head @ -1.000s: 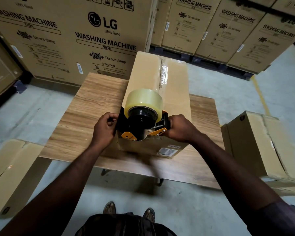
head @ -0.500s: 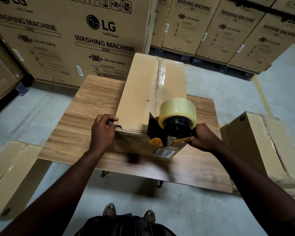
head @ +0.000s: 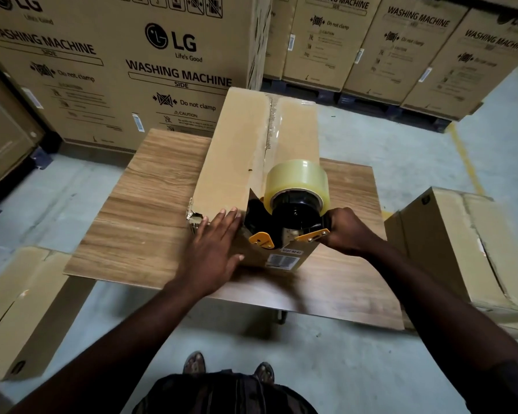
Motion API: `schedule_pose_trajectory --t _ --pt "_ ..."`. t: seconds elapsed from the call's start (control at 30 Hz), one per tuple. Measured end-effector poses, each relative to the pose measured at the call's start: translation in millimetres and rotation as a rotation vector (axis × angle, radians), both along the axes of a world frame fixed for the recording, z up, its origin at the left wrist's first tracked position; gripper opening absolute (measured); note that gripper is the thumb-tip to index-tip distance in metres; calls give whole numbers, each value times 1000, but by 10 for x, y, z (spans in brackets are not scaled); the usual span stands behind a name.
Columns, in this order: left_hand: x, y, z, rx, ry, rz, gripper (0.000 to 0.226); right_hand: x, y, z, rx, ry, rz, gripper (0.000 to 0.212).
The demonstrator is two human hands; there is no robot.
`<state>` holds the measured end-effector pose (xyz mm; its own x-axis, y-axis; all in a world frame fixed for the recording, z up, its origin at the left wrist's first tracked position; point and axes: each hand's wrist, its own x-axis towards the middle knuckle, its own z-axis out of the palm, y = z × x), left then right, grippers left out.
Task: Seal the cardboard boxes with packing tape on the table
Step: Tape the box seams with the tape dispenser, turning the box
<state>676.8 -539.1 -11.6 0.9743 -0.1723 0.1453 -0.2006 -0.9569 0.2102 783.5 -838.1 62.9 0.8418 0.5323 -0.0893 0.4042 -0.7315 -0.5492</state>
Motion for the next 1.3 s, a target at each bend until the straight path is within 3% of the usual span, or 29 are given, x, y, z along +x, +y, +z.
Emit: schedule_pose_trajectory --t 0.13,0.27,0.33,0.37,0.5,0.77,0.97,1.07,1.17,1.3 --pt "-10 27 21 -8 1 -10 87 41 -183 37 -9 -18 -4 33" --pt "-21 24 42 2 4 -2 83 -14 -487 146 4 -80 49 50" --pt "-21 17 46 -8 20 2 82 -44 -686 135 -11 -118 42 21" --pt "-18 8 46 -19 20 7 80 -7 -807 55 -1 -138 37 16" --pt "12 -146 93 -109 25 85 73 61 -980 -211 37 -183 55 34" --pt "94 -972 238 -112 101 -92 79 78 -990 -337 24 -177 50 15" --pt "145 -895 144 -198 42 -128 78 24 -970 -424 100 -155 -23 21" --pt "154 -883 118 -256 24 -115 70 26 -993 -396 30 -196 -32 33" --pt "156 -905 87 -289 -7 -105 62 77 -1244 -397 -5 -239 -50 30" --pt "155 -913 93 -293 -45 -107 59 166 -1705 -591 -75 -207 -110 50"
